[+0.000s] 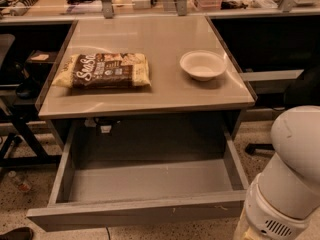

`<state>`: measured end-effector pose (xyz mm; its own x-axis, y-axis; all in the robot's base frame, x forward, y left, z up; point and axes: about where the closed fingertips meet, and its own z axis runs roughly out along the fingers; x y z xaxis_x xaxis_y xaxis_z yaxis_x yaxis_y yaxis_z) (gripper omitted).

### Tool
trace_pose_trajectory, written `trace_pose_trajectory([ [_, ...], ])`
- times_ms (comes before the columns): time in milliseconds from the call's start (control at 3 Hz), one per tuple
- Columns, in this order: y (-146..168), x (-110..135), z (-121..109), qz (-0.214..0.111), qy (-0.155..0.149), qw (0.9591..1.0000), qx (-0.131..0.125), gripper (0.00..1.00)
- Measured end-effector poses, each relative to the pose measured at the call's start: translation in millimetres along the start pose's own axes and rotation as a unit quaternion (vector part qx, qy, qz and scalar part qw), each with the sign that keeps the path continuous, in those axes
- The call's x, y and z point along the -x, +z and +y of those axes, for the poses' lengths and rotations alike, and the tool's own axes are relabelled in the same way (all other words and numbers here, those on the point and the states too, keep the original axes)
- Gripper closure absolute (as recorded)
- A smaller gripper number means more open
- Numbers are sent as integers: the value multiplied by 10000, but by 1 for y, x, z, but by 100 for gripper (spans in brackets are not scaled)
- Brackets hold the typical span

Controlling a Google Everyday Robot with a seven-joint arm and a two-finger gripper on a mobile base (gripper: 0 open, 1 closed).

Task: Close top drawer

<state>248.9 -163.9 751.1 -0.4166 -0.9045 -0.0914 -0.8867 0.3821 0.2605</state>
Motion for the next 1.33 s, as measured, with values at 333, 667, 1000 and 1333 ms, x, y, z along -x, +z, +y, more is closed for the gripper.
trace_pose_trajectory([
  [333, 18, 4, 1, -7, -13, 10000, 62, 100],
  [667, 45, 21, -9, -169, 34, 9998, 99, 100],
  [1000, 64, 37, -24, -325, 30, 9995, 52, 100],
  [1333, 81, 48, -37, -392, 80, 9992, -28, 100],
])
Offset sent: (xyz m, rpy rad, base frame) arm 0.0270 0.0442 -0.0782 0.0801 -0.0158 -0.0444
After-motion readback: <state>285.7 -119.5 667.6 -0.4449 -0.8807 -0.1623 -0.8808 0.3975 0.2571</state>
